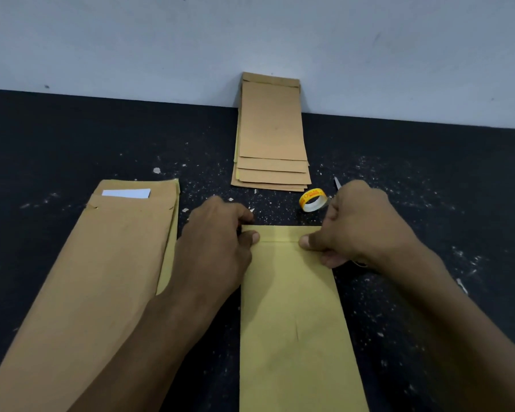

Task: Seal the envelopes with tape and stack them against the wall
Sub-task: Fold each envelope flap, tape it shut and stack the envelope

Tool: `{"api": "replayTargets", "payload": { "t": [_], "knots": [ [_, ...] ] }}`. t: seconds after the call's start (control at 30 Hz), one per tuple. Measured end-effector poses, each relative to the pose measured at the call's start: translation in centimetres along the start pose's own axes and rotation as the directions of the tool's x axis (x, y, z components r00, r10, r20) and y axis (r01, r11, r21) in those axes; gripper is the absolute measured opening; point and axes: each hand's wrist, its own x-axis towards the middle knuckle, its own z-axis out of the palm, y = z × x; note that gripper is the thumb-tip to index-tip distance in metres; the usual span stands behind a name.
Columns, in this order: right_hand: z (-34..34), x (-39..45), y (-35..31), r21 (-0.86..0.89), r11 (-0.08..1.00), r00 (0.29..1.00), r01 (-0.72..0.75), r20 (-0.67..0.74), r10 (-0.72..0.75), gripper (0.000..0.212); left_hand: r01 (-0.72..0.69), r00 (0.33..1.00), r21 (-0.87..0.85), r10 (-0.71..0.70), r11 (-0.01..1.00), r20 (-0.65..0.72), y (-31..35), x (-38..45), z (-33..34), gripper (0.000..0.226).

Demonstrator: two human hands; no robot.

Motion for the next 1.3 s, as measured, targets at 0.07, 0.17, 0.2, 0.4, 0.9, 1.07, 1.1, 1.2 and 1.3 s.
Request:
{"api": "replayTargets", "payload": {
  "t": [0.07, 0.17, 0.2, 0.4, 0.9, 1.07, 1.1, 1.2, 1.3],
  "knots": [
    [0.0, 0.1, 0.3, 0.018, 1.000, 1.000, -0.004, 0.023, 0.004, 0.050, -0.023, 1.000, 0.018, 0.023, 1.000, 0.018, -0.1, 0.0, -0.1, 0.032],
    [-0.3, 0.3, 0.9, 0.076, 0.996, 0.999, 0.035, 0.020, -0.037, 0.028, -0.047, 0.998, -0.009, 0.047, 0.999, 0.031, -0.3, 0.1, -0.2, 0.031],
    [-0.4, 0.3, 1.1, 0.102, 0.993, 0.998, 0.053, 0.016, -0.055, 0.021, -0.051, 0.998, -0.026, 0.052, 0.998, 0.036, -0.4, 0.2, -0.3, 0.029],
    [0.1, 0.3, 1.3, 0.126, 0.990, 0.998, 0.068, -0.016, -0.066, 0.018, -0.057, 0.995, -0.049, 0.060, 0.997, 0.078, -0.6, 0.3, -0.8, 0.020],
    [-1.9, -3.9, 1.5, 0.398, 0.897, 0.975, 0.192, 0.029, -0.222, 0.037, 0.098, 0.992, -0.652, -0.018, 0.751, 0.129, -0.2, 1.6, -5.0, 0.008],
    [-3.1, -4.4, 2.0, 0.486, 0.845, 0.839, 0.223, 0.346, -0.420, 0.021, 0.052, 0.998, -0.731, -0.018, 0.681, 0.054, 0.6, 3.4, -6.5, 0.010],
    [-3.3, -4.1, 1.9, 0.510, 0.828, 0.826, 0.231, 0.347, -0.444, 0.019, 0.049, 0.999, -0.738, -0.022, 0.673, 0.046, 0.9, 3.9, -6.7, 0.010],
    [-3.5, -3.1, 1.2, 0.610, 0.761, 0.855, 0.222, 0.254, -0.453, 0.016, 0.071, 0.997, -0.763, -0.031, 0.642, 0.067, 1.4, 5.0, -6.6, 0.013],
    [-3.8, -0.9, -0.1, 0.682, 0.704, 0.916, 0.198, 0.126, -0.380, 0.012, 0.101, 0.990, -0.720, 0.002, 0.687, 0.142, 1.7, 5.8, -5.7, 0.014]
  ]
}}
